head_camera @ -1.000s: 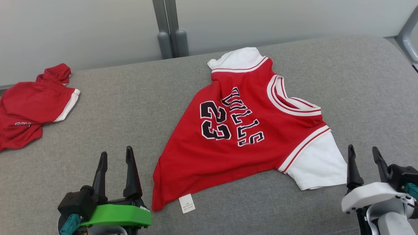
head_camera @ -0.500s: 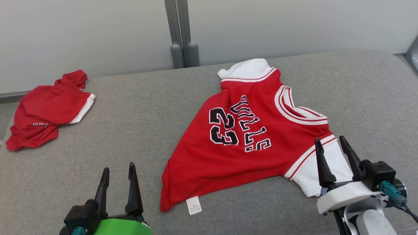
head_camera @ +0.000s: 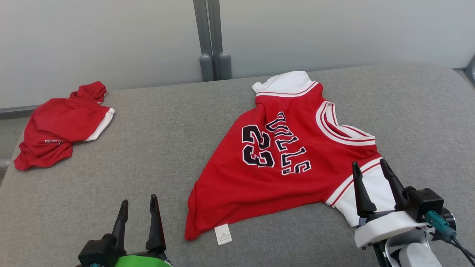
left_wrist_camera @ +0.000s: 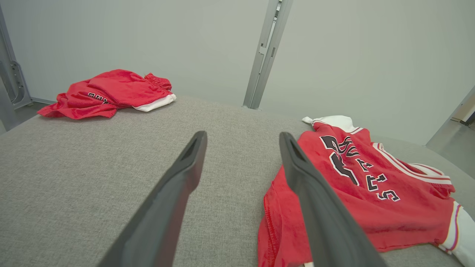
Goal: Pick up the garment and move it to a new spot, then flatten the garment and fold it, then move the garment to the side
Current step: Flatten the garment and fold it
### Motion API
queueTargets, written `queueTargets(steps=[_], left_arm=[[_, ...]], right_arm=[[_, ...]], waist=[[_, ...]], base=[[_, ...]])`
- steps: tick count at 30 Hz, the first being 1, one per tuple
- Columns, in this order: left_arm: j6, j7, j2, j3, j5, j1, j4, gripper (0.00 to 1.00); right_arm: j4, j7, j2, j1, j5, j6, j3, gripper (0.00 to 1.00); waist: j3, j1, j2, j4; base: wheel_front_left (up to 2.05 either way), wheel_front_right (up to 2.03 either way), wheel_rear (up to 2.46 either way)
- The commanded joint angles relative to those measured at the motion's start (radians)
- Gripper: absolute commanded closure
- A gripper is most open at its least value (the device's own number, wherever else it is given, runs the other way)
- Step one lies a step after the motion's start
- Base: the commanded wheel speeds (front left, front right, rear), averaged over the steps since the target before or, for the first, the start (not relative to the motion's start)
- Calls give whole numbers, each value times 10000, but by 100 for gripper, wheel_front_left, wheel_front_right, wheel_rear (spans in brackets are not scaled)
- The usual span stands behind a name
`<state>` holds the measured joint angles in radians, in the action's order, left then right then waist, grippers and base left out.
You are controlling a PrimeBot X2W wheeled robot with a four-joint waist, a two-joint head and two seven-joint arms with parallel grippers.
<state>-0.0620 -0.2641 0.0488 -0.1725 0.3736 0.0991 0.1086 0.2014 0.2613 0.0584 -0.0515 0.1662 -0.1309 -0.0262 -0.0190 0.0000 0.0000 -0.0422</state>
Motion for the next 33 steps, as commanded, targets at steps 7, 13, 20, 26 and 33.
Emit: queueTargets(steps=[7,13,20,26,33], left_arm=[[111,-1,32,-218,32,231,351,0],[349,671,34,-772,228,345,1126,0],[401,1824,39,-1339,1327,248,1927,0],[175,1745,36,-1360,2059,-343,2497,0],[148,1514,37,-1388,2537,-791,2993,0]], right_arm=[[18,44,-29,99,-138,4,164,0],[86,47,-48,163,-195,4,337,0],[97,44,-66,34,-161,4,313,0],[0,43,-71,-150,-154,4,386,0],[-48,44,-76,-205,-206,4,541,0]], waist=[[-6,0,0,-30],[54,0,0,-87],[288,0,0,-357],[652,0,0,-683],[885,0,0,-890]], base=[[0,0,0],[0,0,0],[0,0,0],[0,0,0],[0,0,0]])
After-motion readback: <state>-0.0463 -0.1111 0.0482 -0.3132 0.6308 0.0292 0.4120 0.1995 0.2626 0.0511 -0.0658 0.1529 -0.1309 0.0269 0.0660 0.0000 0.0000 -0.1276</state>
